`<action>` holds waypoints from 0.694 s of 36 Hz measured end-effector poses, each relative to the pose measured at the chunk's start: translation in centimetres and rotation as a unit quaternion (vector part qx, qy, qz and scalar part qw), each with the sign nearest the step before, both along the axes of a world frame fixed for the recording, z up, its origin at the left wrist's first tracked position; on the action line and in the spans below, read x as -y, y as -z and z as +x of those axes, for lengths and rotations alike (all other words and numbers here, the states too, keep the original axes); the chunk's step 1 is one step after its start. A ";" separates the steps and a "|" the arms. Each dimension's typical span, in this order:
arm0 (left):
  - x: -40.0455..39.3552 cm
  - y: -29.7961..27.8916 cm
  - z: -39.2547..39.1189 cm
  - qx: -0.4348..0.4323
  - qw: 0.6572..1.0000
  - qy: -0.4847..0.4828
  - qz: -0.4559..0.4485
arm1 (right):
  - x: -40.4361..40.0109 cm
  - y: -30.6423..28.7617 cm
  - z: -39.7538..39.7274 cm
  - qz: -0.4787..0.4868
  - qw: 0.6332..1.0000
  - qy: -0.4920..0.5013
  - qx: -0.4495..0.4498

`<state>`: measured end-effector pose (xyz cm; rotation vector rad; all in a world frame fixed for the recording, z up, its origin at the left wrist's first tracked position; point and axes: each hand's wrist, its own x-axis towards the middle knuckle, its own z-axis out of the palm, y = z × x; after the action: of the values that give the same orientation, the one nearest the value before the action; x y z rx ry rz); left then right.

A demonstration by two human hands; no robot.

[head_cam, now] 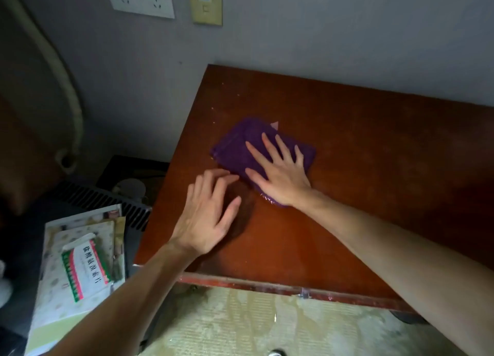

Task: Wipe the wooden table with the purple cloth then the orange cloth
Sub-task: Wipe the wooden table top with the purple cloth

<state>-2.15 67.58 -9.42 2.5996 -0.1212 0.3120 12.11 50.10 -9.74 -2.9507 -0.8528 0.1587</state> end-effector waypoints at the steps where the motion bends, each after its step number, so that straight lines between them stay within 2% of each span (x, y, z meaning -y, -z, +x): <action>1: -0.3 -0.3 -0.4 0.014 0.999 -0.022 -0.019 | 0.0 0.0 -2.2 -0.001 1.000 -0.008 0.000; 4: -1.9 -0.7 -1.9 0.019 0.997 -0.065 -0.041 | 0.4 0.2 -8.3 0.005 0.999 -0.043 0.004; 7: -4.6 -0.7 -3.9 0.004 0.998 -0.061 -0.004 | 0.8 0.5 -13.7 0.019 0.995 -0.100 0.023; 11: -7.4 -0.1 -5.6 -0.026 0.997 -0.067 0.019 | 1.0 0.6 -16.5 0.015 0.981 -0.193 0.027; 18: -7.8 0.9 -6.2 -0.040 0.996 -0.078 0.030 | 0.6 -1.1 -7.6 -0.014 0.931 -0.364 -0.027; 25: -6.3 0.9 -4.2 -0.045 0.996 -0.082 0.002 | -1.9 -1.2 1.9 -0.033 0.914 -0.403 -0.010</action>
<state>-6.40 73.84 -10.30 2.6273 0.1248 0.2516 14.02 51.99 -8.52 -2.4356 -2.0300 0.2521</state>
